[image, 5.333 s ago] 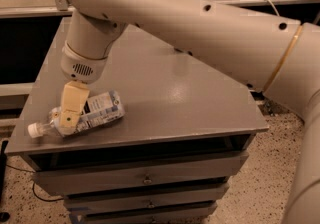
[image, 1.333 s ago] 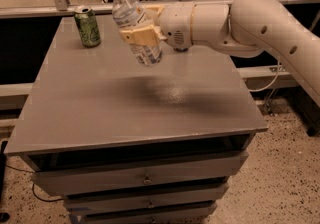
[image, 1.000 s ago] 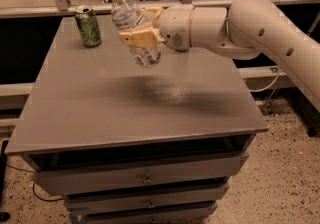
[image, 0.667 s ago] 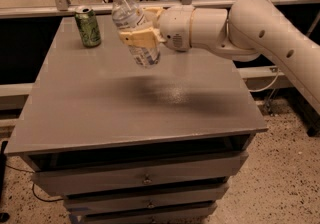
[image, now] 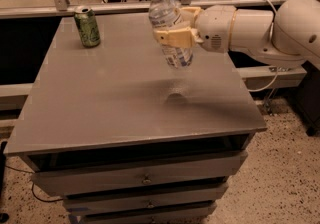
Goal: Place blue plastic bottle upright
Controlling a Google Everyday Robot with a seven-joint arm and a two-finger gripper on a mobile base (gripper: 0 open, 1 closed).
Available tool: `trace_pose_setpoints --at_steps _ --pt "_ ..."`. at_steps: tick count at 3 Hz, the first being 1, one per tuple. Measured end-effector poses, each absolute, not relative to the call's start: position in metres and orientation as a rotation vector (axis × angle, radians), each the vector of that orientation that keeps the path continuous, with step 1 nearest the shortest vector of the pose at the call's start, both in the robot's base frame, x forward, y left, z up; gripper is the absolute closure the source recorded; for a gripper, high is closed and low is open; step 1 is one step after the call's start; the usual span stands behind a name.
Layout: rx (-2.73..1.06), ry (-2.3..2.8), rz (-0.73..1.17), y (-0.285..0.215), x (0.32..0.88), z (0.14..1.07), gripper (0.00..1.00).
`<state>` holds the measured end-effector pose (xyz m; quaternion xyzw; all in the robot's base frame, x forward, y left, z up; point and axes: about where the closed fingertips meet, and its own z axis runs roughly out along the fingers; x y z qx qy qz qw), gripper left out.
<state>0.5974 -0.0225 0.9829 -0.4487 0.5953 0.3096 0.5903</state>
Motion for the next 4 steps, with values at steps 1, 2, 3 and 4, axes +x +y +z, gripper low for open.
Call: trace_pose_setpoints --at_steps 1,2,3,4 --pt "-0.946 1.373 0.735 -0.061 0.593 0.982 1.00" --pt "-0.836 1.317 0.819 -0.087 0.589 0.977 1.00" --pt "-0.789 1.287 0.889 -0.108 0.588 0.972 1.00" --pt "-0.788 1.270 0.963 -0.120 0.583 0.962 1.00"
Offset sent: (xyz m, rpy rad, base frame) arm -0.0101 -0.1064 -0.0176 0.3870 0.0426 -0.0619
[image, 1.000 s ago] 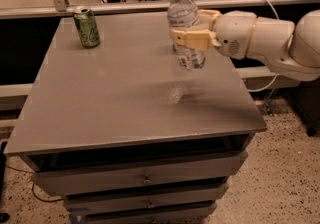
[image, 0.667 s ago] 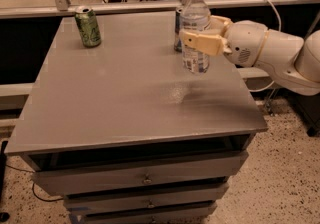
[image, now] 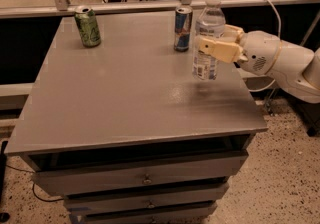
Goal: Place blue plastic bottle upright
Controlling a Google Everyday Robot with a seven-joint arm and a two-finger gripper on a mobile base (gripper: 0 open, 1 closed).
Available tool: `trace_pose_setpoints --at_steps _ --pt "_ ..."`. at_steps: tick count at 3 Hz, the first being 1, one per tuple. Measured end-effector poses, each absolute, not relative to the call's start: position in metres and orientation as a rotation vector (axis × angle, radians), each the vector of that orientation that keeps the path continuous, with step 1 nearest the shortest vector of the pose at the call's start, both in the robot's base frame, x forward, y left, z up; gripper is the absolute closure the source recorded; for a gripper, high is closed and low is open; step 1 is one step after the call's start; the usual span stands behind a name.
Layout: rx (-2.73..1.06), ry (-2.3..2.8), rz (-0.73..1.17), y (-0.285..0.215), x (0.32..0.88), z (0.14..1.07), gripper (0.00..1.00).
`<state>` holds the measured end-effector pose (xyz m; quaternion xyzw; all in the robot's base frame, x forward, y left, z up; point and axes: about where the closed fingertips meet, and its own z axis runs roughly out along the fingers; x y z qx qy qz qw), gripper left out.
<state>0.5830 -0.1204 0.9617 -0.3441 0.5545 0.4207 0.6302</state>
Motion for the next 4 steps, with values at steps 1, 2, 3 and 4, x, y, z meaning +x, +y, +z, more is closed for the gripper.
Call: trace_pose_setpoints --at_steps 1,2,3,4 --pt "-0.786 1.235 1.028 -0.126 0.578 0.952 1.00" --pt "-0.809 1.189 1.075 -0.127 0.574 0.944 1.00" --pt "-0.838 1.164 1.110 -0.123 0.569 0.933 1.00" --pt "-0.867 1.166 1.130 -0.119 0.566 0.924 0.84"
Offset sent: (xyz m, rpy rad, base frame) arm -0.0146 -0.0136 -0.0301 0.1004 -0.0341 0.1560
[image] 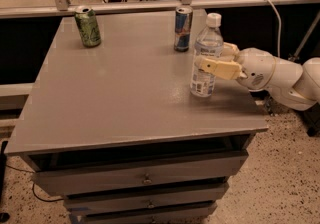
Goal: Place blue plastic bottle upright
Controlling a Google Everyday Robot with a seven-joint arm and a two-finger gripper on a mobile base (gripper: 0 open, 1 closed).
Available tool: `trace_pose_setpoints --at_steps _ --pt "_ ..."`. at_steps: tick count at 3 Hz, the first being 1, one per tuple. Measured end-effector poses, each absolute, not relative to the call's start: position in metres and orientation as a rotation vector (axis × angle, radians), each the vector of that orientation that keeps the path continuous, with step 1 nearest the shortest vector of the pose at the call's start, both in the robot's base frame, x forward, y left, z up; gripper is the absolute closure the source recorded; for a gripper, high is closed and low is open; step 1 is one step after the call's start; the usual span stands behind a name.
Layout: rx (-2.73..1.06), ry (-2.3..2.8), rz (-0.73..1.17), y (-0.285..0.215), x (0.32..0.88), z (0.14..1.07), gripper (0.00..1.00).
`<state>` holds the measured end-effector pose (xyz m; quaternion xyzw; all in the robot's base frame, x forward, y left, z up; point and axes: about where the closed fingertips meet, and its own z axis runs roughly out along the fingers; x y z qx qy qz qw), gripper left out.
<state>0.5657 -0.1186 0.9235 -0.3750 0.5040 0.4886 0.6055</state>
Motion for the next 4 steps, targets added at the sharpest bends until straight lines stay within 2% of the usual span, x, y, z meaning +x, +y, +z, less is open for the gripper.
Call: trace_pose_setpoints --at_steps 3,4 --pt "-0.899 1.180 1.150 -0.1145 0.5597 0.9113 0.14" --pt "-0.919 1.181 1.154 -0.1148 0.5545 0.9080 0.00"
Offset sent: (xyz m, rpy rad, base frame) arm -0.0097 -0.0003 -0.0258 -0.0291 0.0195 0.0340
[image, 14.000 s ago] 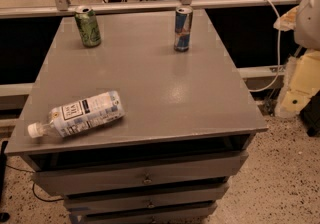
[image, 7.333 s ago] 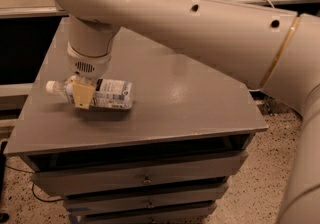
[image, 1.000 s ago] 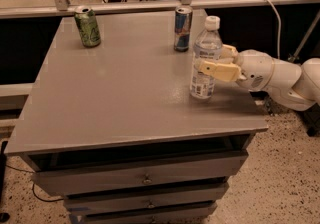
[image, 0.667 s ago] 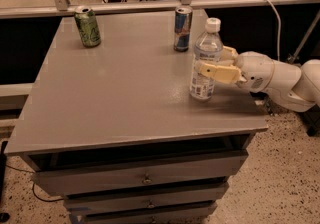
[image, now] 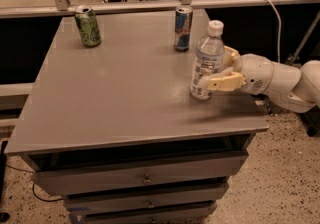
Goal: Place blue plastic bottle upright
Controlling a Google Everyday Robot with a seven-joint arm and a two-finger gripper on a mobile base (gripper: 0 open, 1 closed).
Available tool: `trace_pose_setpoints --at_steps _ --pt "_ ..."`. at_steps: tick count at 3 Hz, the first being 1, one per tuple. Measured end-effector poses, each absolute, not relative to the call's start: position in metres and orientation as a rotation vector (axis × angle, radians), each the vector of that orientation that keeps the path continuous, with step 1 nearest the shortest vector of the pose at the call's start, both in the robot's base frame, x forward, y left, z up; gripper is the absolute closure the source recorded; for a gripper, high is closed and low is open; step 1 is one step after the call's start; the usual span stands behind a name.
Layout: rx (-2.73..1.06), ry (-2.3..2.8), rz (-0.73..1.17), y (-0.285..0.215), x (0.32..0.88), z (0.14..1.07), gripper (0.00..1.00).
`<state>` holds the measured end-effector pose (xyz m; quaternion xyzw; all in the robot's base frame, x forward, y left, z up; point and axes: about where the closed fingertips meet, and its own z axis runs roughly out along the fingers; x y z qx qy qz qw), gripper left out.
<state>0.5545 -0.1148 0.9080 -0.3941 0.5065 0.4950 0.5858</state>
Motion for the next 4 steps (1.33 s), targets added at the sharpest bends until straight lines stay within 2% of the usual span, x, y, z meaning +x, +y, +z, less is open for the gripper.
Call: trace_pose_setpoints --at_steps 2,3,4 --pt "-1.016 1.282 1.104 -0.139 0.540 0.918 0.00" --pt "-1.051 1.354 0.987 -0.182 0.530 0.948 0.00" --pt "-1.054 1.349 0.984 -0.182 0.532 0.951 0.00"
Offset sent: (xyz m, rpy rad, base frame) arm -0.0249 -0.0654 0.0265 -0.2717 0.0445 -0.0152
